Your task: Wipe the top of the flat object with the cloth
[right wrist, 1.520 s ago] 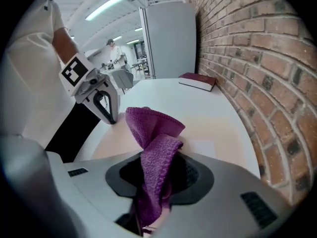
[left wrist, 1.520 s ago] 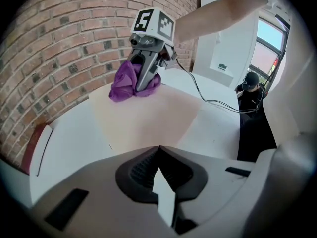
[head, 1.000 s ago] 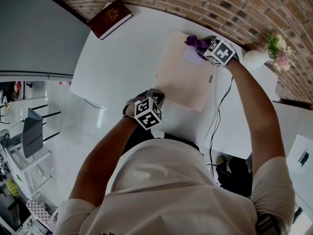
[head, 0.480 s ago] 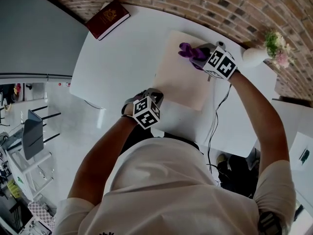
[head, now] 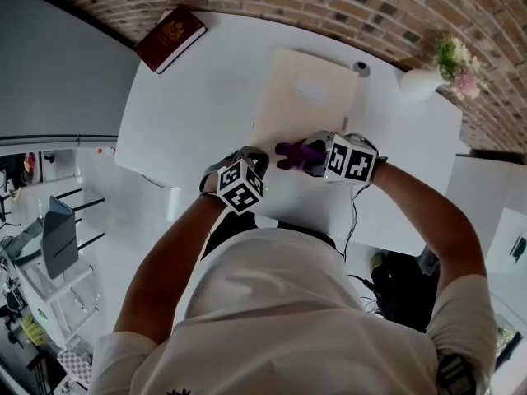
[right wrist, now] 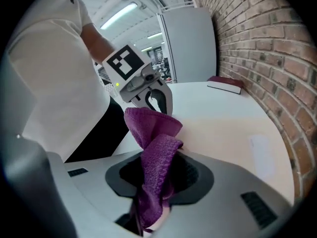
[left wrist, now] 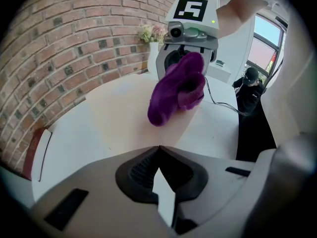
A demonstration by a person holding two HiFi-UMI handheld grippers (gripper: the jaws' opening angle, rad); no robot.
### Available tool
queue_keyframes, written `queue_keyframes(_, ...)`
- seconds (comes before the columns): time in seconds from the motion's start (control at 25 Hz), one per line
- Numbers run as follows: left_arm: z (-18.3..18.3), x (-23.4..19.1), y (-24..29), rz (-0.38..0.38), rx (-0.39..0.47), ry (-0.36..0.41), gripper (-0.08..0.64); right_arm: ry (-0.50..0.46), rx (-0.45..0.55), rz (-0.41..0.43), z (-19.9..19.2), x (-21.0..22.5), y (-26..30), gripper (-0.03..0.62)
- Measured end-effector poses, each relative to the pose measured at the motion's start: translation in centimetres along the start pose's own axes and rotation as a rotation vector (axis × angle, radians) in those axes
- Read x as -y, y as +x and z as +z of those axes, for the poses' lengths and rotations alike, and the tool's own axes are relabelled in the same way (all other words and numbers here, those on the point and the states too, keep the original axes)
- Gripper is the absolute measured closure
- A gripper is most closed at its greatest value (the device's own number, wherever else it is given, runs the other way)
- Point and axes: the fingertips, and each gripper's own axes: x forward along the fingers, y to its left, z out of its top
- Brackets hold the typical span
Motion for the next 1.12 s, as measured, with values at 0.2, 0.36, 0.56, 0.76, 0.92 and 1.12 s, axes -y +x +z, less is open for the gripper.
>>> queue_keyframes(0.2, 0.1, 0.1, 0.1, 0.005, -0.011, 0.012, 0.535, 0.004, -0.019, -0.032, -1.2, 1.8, -0.2, 0.451)
queue_keyframes(0.36, 0.1, 0.1, 0.1, 0.006, -0.009, 0.005, 0.535, 0.017, -0.021, -0.081, -2.1, 5.1, -0.9, 0.451)
queue_keyframes(0.56, 0.1, 0.1, 0.1, 0.015, -0.008, 0.014, 0.535, 0.039, -0.062, -0.167, -3.2, 10.1, -2.8, 0.451)
queue_keyframes(0.76, 0.2, 0.1, -0.1, 0.011, -0.013, 0.016, 0.535, 0.06, -0.108, -0.271, -4.2, 15.8, -5.3, 0.451)
queue_keyframes(0.92, 0.2, 0.0, -0.1, 0.002, -0.012, 0.015, 0.535, 0.089, -0.139, -0.347, -5.3, 19.8, -6.9, 0.451)
queue_keyframes(1.12, 0.1, -0.1, 0.0, 0.003, -0.009, 0.01, 0.535, 0.158, -0.141, -0.45, -6.4, 23.8, -8.5, 0.451)
